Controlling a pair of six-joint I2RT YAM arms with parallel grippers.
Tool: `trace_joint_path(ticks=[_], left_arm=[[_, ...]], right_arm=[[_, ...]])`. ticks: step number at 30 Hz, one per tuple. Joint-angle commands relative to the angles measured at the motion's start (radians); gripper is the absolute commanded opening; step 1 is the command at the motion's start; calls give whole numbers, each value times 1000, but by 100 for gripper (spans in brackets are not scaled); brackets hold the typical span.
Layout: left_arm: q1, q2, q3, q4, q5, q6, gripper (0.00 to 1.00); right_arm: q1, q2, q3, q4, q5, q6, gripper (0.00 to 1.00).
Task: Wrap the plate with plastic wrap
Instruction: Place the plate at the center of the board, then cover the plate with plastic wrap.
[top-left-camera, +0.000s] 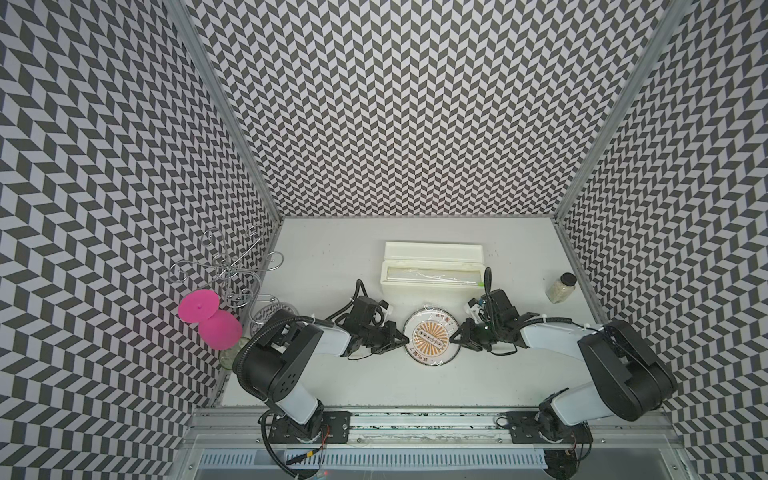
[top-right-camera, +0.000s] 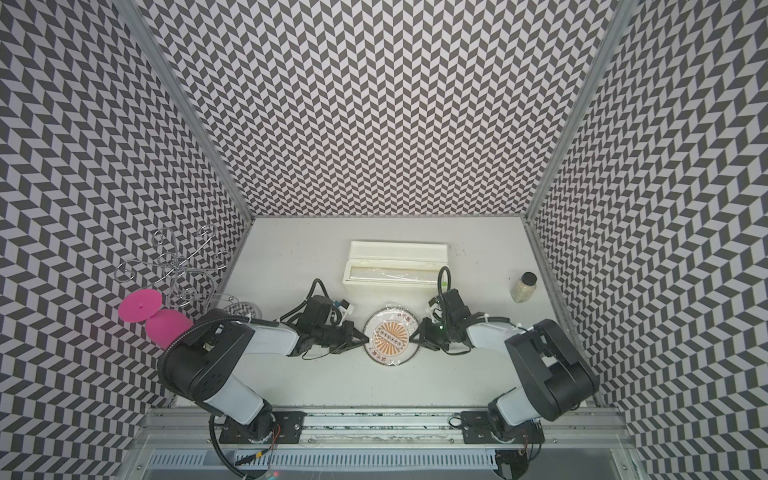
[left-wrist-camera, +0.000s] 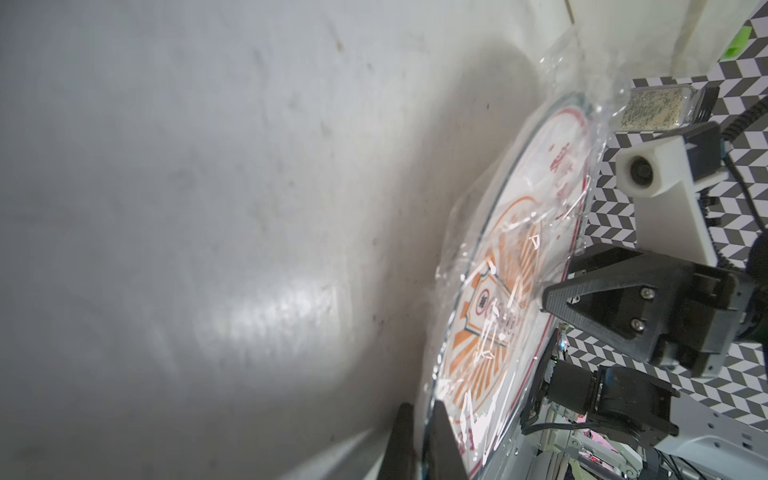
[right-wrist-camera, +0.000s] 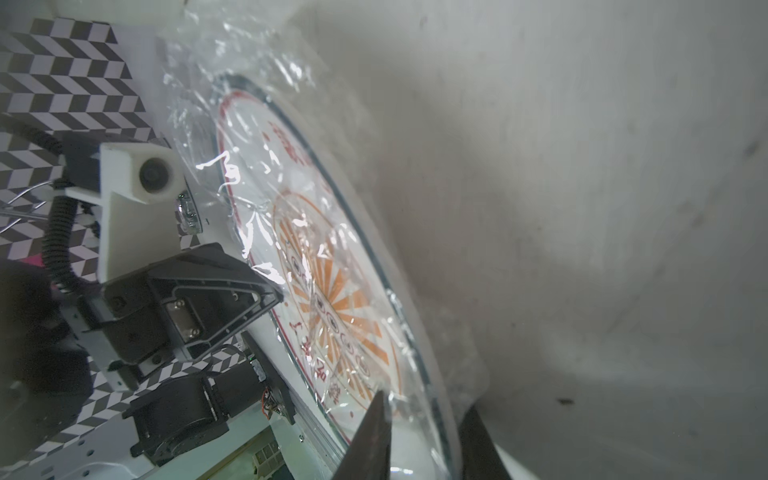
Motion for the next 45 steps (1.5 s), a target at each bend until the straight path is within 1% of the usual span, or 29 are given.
trace_joint_path(ticks=[1,2,4,7,8,10,13,16,18,21,23,25,31,36,39,41,45], left_arm=[[-99,29,-16,-58,133,51,0],[-100,28,-18,-59,140,49,1],[-108,18,-17,-58,156,44,3],[-117,-7,-9,-90,161,52,10],[-116,-20,-10,-104,158,56,13],[-102,-47,-4,-149,145,80,21],[-31,-92,12,-255,123,144,36],[75,-154,81,-450,27,275,48],[135,-191,140,-527,-49,345,53],[145,-190,221,-539,-154,400,58],[146,-163,252,-506,-164,406,58],[146,-123,278,-479,-197,417,58],[145,13,378,-481,-238,472,56],[144,48,376,-466,-188,479,50],[145,55,355,-428,-127,450,45],[145,62,342,-406,-104,413,39],[145,92,337,-383,-96,392,32]], right_arm=[[21,76,78,-72,135,-119,25],[20,87,93,-98,142,-139,25],[20,122,129,-146,150,-185,22],[20,182,176,-201,147,-256,15],[19,196,186,-212,148,-276,13],[17,216,198,-231,144,-312,11],[12,232,220,-267,145,-367,10],[13,240,236,-295,166,-407,10],[14,239,239,-297,176,-422,9],[21,229,237,-287,187,-441,9],[27,229,243,-289,195,-456,9],[39,230,252,-286,200,-468,9],[56,247,277,-290,236,-487,9],[56,266,271,-286,262,-491,9],[55,277,269,-282,265,-490,8],[56,282,269,-280,266,-491,8],[56,285,265,-273,270,-489,7]])
